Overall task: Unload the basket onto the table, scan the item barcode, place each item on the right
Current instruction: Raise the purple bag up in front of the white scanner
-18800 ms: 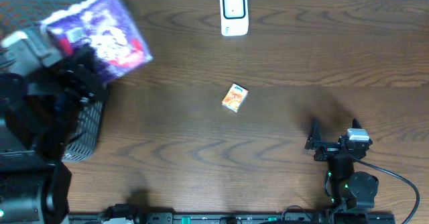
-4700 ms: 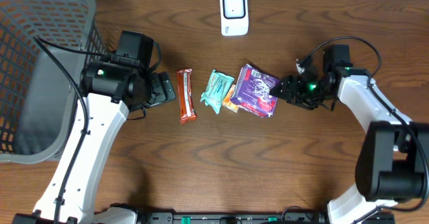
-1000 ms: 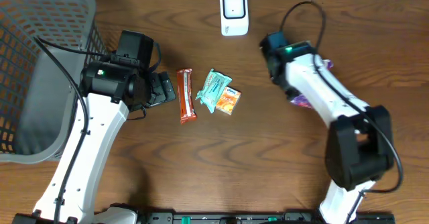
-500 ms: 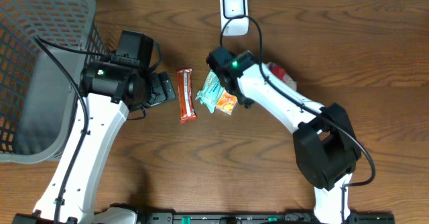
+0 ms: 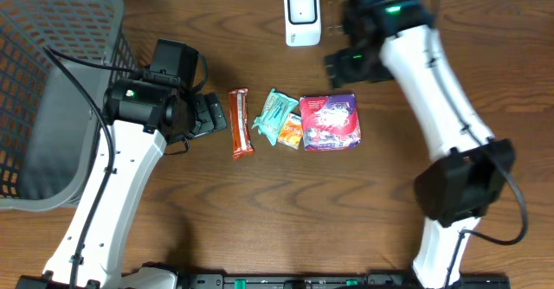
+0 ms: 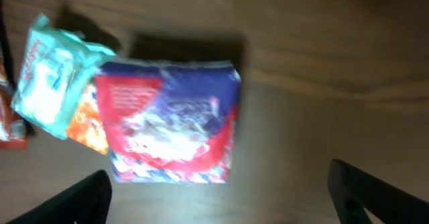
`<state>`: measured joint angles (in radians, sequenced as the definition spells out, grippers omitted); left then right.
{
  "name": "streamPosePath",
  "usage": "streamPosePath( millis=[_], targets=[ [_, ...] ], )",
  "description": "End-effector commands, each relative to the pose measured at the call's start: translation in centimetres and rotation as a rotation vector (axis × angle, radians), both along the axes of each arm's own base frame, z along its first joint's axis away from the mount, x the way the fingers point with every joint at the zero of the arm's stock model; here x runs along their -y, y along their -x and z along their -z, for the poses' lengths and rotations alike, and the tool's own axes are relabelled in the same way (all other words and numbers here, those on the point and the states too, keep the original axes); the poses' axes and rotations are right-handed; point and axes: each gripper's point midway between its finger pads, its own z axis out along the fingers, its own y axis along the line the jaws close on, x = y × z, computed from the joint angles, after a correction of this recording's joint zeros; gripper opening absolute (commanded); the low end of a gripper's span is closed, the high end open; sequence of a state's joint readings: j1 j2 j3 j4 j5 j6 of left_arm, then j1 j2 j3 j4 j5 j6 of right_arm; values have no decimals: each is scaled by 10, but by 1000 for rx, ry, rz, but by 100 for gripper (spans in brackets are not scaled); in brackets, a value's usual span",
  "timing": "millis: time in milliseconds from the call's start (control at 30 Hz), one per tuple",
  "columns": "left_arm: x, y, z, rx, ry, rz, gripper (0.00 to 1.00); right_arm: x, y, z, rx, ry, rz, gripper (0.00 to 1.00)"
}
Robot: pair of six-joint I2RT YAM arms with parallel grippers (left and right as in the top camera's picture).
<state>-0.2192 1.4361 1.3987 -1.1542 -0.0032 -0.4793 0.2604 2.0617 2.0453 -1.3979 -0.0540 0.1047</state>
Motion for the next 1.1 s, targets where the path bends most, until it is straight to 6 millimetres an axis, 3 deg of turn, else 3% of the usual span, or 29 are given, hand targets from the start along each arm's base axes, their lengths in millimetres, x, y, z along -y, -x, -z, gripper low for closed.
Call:
streamPosePath(
  millis=[0, 200, 333, 500, 600, 700, 767, 867, 900, 967, 1067],
  targets=[
    [-2, 0, -3, 10, -3, -18, 98, -4, 23, 21, -147, -334, -112, 93],
    [-2, 0, -3, 10, -3, -18, 98, 7, 34, 66, -191, -588, -61, 79],
    [-2, 0, -3, 10, -3, -18, 98, -13, 41, 105, -141, -738, -84, 71],
    [-2, 0, -3, 10, -3, -18, 98, -19, 46, 138, -121, -747, -21, 41],
    [-2, 0, -3, 10, -3, -18, 98, -19, 45, 141, -132, -752, 24, 1],
    [-2, 0, -3, 10, -3, -18, 98, -17, 32, 128, -129, -770, 90, 1],
    [-2, 0, -3, 10, -3, -18, 98, -16, 15, 105, -95, -800, 111, 1],
    [-2, 0, -3, 10, -3, -18, 98, -15, -13, 64, -15, -835, 144, 1],
    [-2, 0, -3, 10, -3, -18, 98, -15, -32, 39, 51, -852, 153, 1],
    [-2, 0, -3, 10, -3, -18, 98, -20, -55, 11, 148, -878, 143, 1],
    [-2, 0, -3, 10, -3, -18, 98, -34, -86, -22, 341, -901, 43, 1]
  ],
)
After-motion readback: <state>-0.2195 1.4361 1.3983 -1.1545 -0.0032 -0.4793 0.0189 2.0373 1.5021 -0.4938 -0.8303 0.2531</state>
